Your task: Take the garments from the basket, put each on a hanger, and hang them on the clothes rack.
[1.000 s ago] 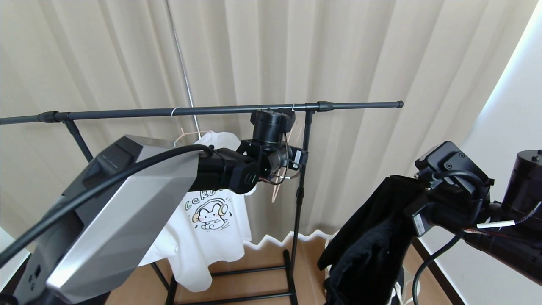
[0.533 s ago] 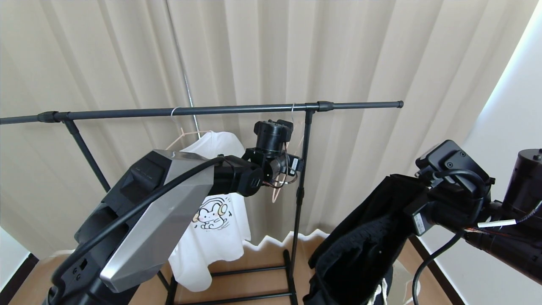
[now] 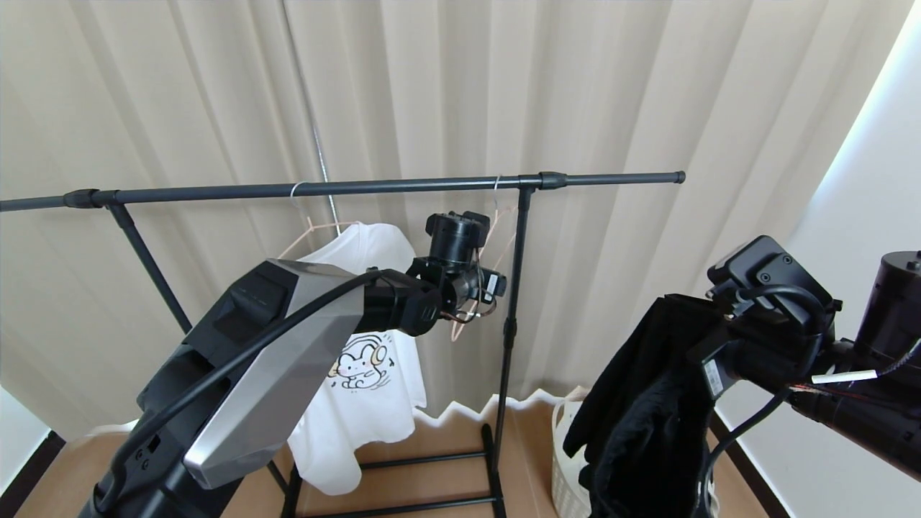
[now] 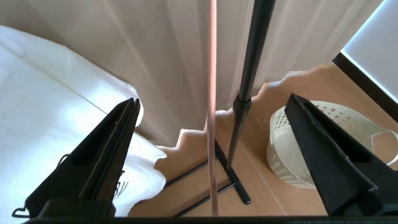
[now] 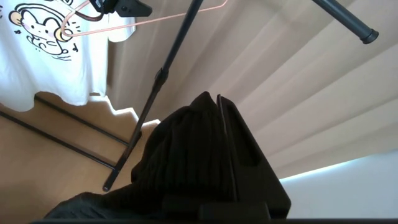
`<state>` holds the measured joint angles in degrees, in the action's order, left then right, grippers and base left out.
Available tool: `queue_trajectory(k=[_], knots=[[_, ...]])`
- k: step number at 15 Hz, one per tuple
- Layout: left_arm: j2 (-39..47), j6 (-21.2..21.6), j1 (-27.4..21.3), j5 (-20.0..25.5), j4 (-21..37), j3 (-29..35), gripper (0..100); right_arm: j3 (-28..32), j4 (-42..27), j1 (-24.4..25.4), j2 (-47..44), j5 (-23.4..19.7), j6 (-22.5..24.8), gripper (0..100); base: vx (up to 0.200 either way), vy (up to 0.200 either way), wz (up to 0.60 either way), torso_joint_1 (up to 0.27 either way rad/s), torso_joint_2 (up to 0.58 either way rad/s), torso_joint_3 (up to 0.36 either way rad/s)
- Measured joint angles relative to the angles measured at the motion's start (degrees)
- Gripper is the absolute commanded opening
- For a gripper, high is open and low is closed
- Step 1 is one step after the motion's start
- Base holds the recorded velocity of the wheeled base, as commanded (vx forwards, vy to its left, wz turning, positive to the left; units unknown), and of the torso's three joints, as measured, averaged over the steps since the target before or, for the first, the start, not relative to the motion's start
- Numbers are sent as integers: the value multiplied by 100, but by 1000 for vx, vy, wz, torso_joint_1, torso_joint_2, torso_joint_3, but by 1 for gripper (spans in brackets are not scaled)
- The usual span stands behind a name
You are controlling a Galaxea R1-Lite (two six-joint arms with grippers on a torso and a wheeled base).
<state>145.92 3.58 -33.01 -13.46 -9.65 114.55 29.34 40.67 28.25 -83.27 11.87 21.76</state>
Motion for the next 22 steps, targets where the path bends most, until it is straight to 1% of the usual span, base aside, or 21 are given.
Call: queue_trajectory(k=[5,6,18,22], knots=[[101,0,93,46,-13,7,100,-5,2,2,-18,-2,2,0,0,0,0,0,0,0],[113,2,96,46,-11,7,0,-5,2,4,-24,-2,0,0,0,0,0,0,0,0],[132,-15,187,71,-77,2,0,-24,9,2,-112,0,2,0,0,0,0,0,0,0],[107,-15,182,84,-277,2,0,-29,6,2,-132,-2,2,0,0,0,0,0,0,0]])
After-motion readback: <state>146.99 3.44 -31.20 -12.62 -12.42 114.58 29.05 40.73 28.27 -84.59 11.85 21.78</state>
